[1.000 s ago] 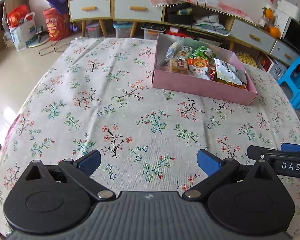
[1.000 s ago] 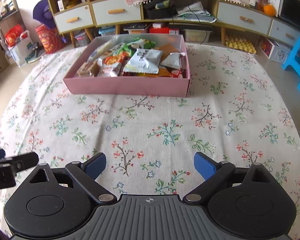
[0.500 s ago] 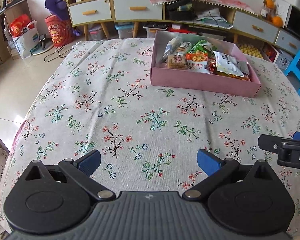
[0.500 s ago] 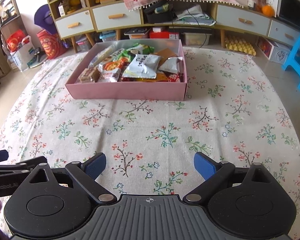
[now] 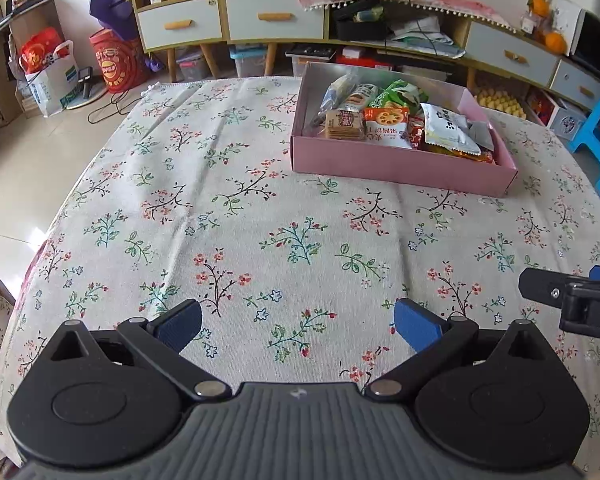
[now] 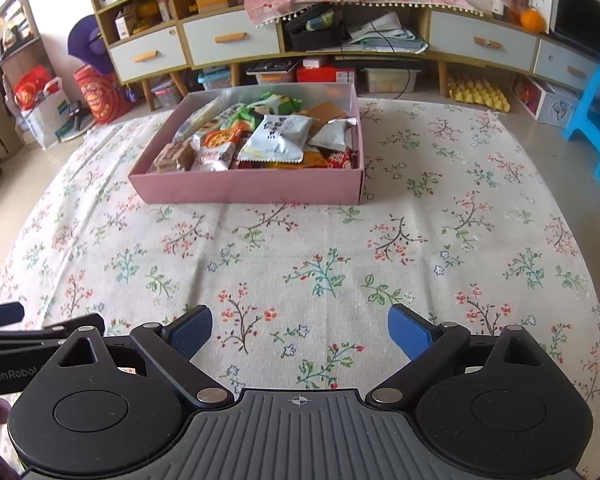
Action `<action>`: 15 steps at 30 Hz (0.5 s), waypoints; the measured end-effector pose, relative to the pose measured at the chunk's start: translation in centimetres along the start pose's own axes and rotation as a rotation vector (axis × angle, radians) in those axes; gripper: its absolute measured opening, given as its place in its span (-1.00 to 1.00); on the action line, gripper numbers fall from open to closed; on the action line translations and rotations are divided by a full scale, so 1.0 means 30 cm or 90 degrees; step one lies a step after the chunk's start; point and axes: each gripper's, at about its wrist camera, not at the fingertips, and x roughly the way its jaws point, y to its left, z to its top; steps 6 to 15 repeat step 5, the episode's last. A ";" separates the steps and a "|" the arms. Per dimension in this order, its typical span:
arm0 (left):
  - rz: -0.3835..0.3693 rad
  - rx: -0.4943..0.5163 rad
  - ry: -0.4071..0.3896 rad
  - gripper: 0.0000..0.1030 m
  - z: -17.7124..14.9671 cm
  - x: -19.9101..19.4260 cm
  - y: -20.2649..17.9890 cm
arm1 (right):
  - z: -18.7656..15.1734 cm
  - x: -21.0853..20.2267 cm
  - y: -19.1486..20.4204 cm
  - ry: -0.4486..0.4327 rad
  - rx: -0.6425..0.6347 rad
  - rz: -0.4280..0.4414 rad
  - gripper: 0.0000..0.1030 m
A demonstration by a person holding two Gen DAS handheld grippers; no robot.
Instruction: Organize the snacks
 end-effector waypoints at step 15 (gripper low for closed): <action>-0.004 0.008 -0.002 0.99 -0.003 -0.004 -0.008 | 0.003 -0.001 -0.001 -0.001 0.006 0.003 0.87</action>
